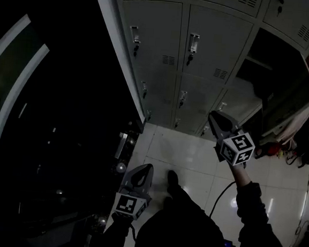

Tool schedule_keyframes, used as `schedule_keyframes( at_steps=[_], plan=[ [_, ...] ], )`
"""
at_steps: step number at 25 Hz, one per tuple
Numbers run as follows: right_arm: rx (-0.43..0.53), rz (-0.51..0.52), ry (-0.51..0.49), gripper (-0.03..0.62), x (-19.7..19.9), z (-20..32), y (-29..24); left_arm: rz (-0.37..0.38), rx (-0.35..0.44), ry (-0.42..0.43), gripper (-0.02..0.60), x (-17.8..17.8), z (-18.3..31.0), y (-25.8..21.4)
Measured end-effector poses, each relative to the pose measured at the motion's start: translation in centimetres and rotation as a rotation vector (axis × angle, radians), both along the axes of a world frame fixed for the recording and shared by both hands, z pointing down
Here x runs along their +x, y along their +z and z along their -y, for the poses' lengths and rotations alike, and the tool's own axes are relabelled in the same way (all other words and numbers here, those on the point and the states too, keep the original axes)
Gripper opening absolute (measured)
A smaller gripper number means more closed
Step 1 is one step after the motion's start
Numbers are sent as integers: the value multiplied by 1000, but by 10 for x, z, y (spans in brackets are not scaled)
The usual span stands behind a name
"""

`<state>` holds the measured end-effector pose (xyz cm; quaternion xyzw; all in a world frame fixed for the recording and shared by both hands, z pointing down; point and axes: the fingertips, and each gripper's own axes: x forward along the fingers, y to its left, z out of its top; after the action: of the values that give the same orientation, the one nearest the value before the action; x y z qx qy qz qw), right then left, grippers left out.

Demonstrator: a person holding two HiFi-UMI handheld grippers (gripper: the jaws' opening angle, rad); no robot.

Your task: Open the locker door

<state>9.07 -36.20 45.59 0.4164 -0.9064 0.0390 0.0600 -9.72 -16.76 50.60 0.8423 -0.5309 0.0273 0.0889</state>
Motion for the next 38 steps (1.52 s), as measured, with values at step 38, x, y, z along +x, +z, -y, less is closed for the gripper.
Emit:
schedule_keyframes(
  at_steps=[38],
  plan=[
    [170, -43, 263, 5, 19, 73, -30, -144, -195, 100, 17, -48, -15, 34]
  ],
)
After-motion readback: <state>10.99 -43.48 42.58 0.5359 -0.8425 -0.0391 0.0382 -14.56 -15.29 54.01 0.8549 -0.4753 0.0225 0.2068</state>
